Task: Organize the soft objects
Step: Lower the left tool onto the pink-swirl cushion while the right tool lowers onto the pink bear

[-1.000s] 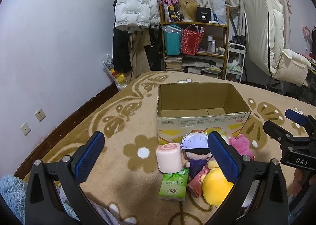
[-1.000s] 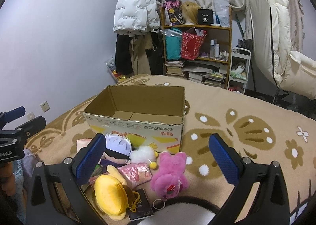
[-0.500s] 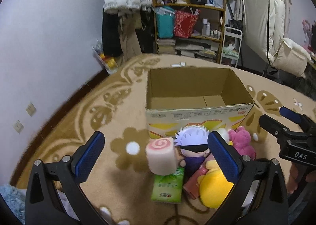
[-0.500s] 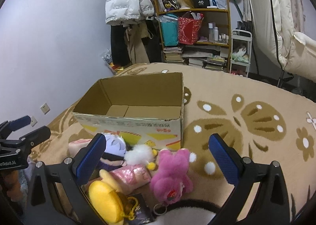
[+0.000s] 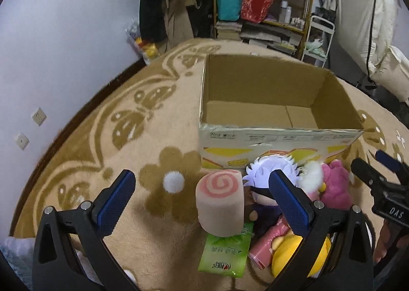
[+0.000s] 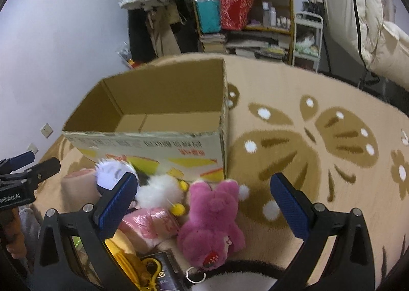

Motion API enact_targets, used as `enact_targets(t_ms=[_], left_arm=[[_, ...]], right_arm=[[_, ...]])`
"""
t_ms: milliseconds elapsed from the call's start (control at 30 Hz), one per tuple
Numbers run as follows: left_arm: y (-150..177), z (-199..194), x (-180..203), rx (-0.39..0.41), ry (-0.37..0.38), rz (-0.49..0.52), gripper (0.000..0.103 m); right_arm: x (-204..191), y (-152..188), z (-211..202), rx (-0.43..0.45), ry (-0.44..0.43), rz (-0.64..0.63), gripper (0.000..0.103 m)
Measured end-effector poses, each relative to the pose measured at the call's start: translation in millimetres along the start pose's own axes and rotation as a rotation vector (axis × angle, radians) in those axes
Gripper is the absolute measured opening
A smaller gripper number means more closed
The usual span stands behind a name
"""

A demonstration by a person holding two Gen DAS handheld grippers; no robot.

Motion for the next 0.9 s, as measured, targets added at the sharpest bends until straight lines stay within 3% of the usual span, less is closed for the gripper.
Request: enact_targets(t_ms=[200, 400, 767, 900], left_arm=[[9, 27, -12, -0.079, -0.024, -0.047, 0.103], [16, 41, -23, -0.129, -0.009, -0.098, 0.103], [32, 63, -19, -0.227, 0.046, -0.12, 0.103], [33, 63, -18, -0.224, 0.029, -0.096, 0.103]], right_arm=[[4, 13, 18, -0.054, 0.017, 0.006, 0.103], [12, 28, 37, -0.151, 0.027, 0.035, 0.092], [13, 48, 50, -0.24, 0.025, 0.043, 0.079], [4, 58, 55, -0.286, 0.011, 0.013, 0.064]])
Point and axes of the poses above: each gripper's, at about its wrist camera, not at the fingertips, and z roughly the way its jaws point, x to its right, y to its underside, the point moved 8 cm from there along z, roughly the way its jaws point, and after that the axes turned 12 degrees about y, right-handed, at the moved point
